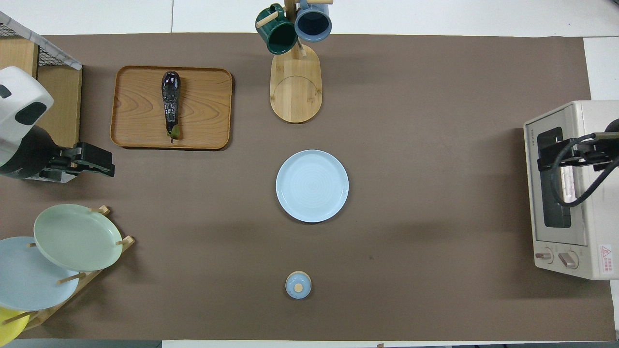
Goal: Put eggplant into oven
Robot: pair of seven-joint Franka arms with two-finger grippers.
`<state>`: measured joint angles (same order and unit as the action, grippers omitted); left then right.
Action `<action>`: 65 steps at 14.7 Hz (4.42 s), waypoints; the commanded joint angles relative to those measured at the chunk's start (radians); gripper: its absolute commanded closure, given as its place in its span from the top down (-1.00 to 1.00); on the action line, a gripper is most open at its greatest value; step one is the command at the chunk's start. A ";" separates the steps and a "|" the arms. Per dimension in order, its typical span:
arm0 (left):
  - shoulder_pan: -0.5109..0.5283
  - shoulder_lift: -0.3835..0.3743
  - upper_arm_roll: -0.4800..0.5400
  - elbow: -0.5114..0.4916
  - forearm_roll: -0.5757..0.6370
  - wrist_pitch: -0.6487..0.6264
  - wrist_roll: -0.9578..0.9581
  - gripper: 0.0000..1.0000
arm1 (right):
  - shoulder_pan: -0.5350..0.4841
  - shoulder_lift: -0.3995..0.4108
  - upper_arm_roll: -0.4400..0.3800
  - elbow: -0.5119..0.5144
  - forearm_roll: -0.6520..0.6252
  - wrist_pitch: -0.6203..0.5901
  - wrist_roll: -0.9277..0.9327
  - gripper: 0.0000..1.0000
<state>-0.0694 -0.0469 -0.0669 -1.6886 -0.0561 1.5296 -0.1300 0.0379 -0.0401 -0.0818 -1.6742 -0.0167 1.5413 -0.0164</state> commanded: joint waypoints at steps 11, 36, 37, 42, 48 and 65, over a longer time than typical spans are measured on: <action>0.003 -0.011 -0.002 0.000 0.019 -0.011 -0.011 1.00 | -0.010 -0.050 -0.004 -0.117 0.008 0.102 -0.086 -1.00; -0.009 0.570 -0.011 0.130 -0.025 0.615 0.081 1.00 | 0.031 0.045 -0.003 -0.401 -0.167 0.499 0.041 -1.00; -0.007 0.600 -0.011 0.133 -0.021 0.647 0.099 1.00 | 0.034 0.055 -0.003 -0.401 -0.166 0.513 0.047 -1.00; -0.015 0.621 -0.011 0.084 -0.021 0.747 0.220 1.00 | 0.049 0.126 -0.001 -0.403 -0.118 0.620 0.049 -1.00; -0.015 0.618 -0.010 0.082 -0.017 0.738 0.285 0.85 | 0.051 0.183 -0.001 -0.495 -0.097 0.772 0.072 -1.00; -0.079 0.368 -0.013 0.054 -0.123 0.434 0.074 -1.00 | 0.134 0.083 -0.003 -0.239 -0.003 0.288 0.151 -0.73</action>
<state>-0.0910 0.4382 -0.0922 -1.5462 -0.1562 2.0172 0.0451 0.1991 0.1089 -0.0856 -1.9249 -0.0449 1.9363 0.1527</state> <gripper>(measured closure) 0.705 0.991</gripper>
